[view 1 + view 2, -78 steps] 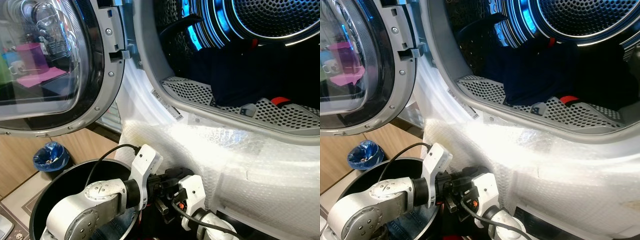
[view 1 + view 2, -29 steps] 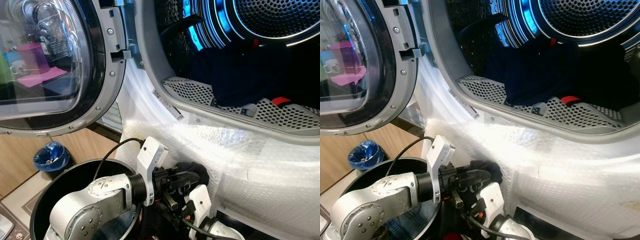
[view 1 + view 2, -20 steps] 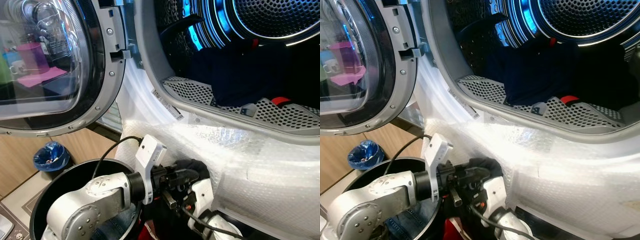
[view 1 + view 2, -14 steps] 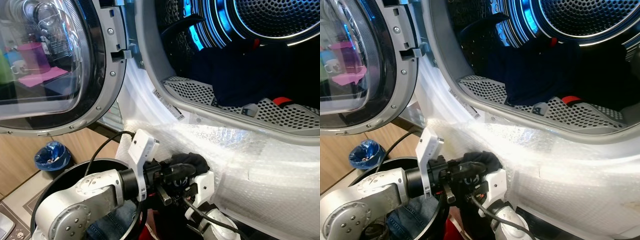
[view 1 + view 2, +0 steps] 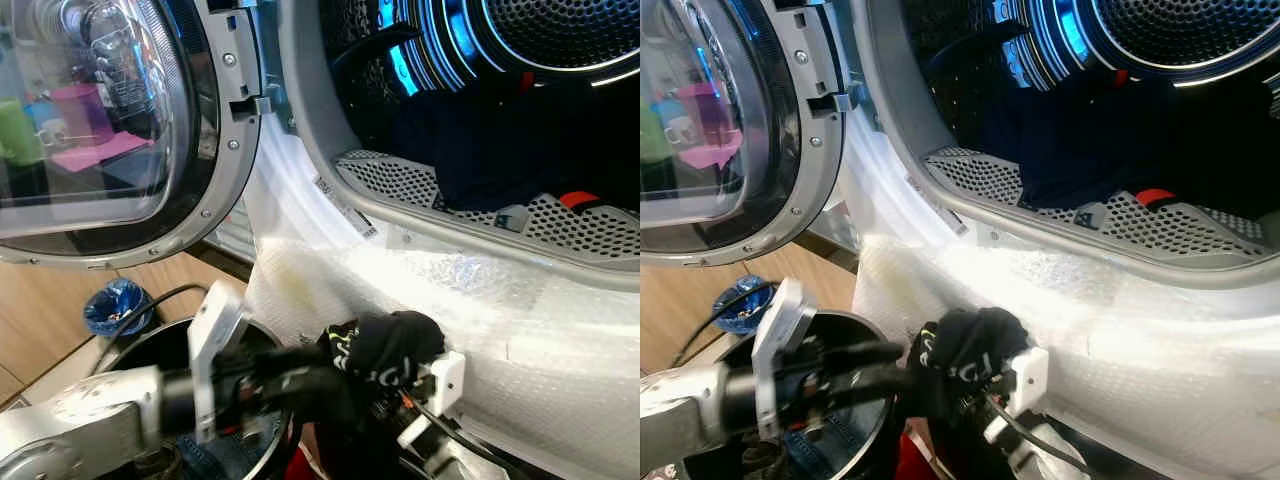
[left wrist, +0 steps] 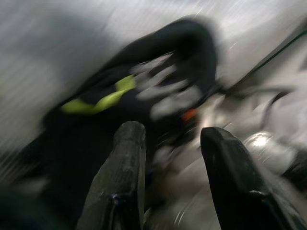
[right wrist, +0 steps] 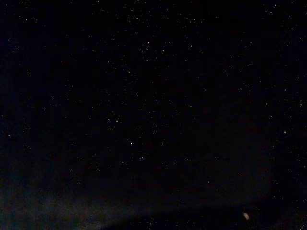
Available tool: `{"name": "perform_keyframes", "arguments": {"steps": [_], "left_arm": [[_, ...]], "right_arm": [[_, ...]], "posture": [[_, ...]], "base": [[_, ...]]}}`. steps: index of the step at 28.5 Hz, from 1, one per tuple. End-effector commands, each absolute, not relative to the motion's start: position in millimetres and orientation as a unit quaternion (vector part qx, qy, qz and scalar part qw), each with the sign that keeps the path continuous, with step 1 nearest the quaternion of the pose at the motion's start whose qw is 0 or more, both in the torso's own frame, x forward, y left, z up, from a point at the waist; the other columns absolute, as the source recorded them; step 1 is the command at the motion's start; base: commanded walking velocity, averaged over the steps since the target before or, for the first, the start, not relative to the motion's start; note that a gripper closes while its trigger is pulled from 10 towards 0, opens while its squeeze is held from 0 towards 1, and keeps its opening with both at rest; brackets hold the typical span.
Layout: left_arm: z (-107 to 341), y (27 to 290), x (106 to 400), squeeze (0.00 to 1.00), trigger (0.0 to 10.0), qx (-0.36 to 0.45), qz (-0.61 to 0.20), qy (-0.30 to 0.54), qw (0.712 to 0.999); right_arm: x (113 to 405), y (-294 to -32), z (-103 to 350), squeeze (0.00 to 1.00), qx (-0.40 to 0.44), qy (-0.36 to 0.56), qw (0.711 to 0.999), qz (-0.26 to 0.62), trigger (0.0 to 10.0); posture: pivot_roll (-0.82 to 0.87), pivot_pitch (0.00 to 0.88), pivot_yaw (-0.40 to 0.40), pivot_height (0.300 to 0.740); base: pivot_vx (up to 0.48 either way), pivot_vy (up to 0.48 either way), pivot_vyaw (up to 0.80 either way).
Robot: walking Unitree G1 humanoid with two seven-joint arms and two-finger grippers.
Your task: Clothes washing
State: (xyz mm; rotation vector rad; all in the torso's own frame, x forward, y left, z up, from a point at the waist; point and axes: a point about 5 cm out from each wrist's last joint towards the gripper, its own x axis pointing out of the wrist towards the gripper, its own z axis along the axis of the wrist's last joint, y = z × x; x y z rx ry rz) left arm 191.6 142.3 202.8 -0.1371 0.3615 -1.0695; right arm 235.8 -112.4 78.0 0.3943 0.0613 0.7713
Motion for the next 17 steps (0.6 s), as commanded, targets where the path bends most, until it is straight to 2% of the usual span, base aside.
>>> {"name": "perform_keyframes", "arguments": {"steps": [1, 3, 6, 8, 9, 10, 11, 13, 16, 17], "left_arm": [[201.6, 147.8, 193.5, 1.00, 10.0, -0.037, -0.483, 0.171, 0.858], [191.3, 166.5, 209.0, 1.00, 10.0, -0.005, -0.388, 0.170, 0.906], [188.3, 182.0, 224.6, 1.00, 10.0, -0.008, -0.296, 0.149, 0.943], [188.0, 186.7, 229.3, 1.00, 10.0, -0.010, -0.268, 0.141, 0.953], [182.0, 206.5, 240.9, 1.00, 10.0, -0.005, -0.165, 0.125, 0.978], [182.0, 206.5, 240.9, 1.00, 10.0, -0.005, -0.165, 0.125, 0.978], [178.3, 214.9, 244.0, 1.00, 10.0, -0.003, -0.125, 0.123, 0.985], [159.0, 232.8, 244.8, 1.00, 10.0, 0.054, -0.064, 0.145, 0.986], [128.1, 246.3, 239.7, 1.00, 10.0, 0.065, -0.032, 0.180, 0.981], [120.1, 248.1, 238.6, 0.94, 10.0, 0.071, -0.028, 0.187, 0.979]], "right_arm": [[233.2, -114.3, 86.3, 0.00, 0.210, 0.008, 0.895, 0.393, 0.0], [221.1, -113.4, 85.4, 0.00, 0.227, 0.017, 0.867, 0.442, 0.0], [211.5, -110.5, 82.6, 0.00, 0.231, 0.031, 0.846, 0.479, 0.0], [208.5, -109.5, 81.8, 0.00, 0.234, 0.035, 0.840, 0.489, 0.0], [199.3, -107.3, 81.7, 0.00, 0.245, 0.042, 0.817, 0.519, 0.0], [199.3, -107.3, 81.7, 0.00, 0.245, 0.042, 0.817, 0.519, 0.0], [195.7, -106.5, 82.4, 0.00, 0.251, 0.044, 0.808, 0.532, 0.0], [186.2, -104.9, 85.3, 0.00, 0.260, 0.047, 0.784, 0.562, 0.0], [174.6, -105.1, 89.5, 0.00, 0.270, 0.049, 0.757, 0.593, 0.0], [171.6, -105.6, 90.8, 0.00, 0.272, 0.050, 0.750, 0.600, 0.0]], "posture": [[0.10, 0.052, 0.110, 0.740], [0.10, 0.054, 0.107, 0.740], [0.10, 0.055, 0.106, 0.740], [0.11, 0.054, 0.105, 0.740], [0.11, 0.054, 0.104, 0.740], [0.11, 0.054, 0.104, 0.740], [0.11, 0.054, 0.104, 0.740], [0.10, 0.054, 0.105, 0.740], [0.10, 0.057, 0.106, 0.740], [0.09, 0.056, 0.106, 0.740]], "base": [[0.000, 0.000, 0.00], [0.000, 0.000, 0.00], [0.000, 0.000, 0.00], [0.000, 0.000, 0.00], [0.000, 0.000, 0.00], [0.000, 0.000, 0.00], [0.000, 0.000, 0.00], [0.000, 0.000, 0.00], [0.000, 0.000, 0.00], [0.000, 0.000, 0.00]]}}
